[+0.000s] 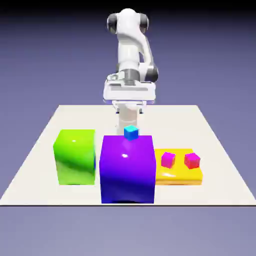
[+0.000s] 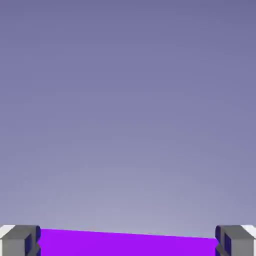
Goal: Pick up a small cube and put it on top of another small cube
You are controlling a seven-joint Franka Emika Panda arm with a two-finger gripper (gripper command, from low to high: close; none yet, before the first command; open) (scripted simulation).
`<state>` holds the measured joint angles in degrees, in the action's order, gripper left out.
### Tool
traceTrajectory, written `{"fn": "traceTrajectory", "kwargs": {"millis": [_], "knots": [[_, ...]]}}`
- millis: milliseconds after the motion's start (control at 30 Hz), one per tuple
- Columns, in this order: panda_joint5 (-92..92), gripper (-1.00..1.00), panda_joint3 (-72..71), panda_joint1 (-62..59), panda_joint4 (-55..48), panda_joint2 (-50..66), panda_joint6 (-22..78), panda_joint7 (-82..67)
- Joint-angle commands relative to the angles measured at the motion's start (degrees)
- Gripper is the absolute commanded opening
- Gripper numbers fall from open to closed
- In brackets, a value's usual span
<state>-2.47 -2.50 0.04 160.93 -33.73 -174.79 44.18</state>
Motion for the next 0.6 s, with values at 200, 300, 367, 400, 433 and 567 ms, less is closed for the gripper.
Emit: {"fn": "traceTrajectory", "kwargs": {"millis": [200, 300, 367, 400, 433, 567], "knots": [[-15.5, 0.0, -14.5, -4.5, -0.5, -7.0, -4.7, 10.6], [-22.6, 0.0, -20.8, -6.7, -0.8, -10.2, -6.8, 15.3], [-27.3, 0.0, -24.9, -8.2, -1.0, -12.3, -8.2, 18.5], [-29.7, 0.0, -27.0, -8.9, -1.0, -13.4, -8.9, 20.1], [-32.0, 0.0, -29.1, -9.6, -1.1, -14.5, -9.6, 21.7], [-41.5, 0.0, -37.4, -12.6, -1.5, -18.8, -12.3, 28.0]]}}
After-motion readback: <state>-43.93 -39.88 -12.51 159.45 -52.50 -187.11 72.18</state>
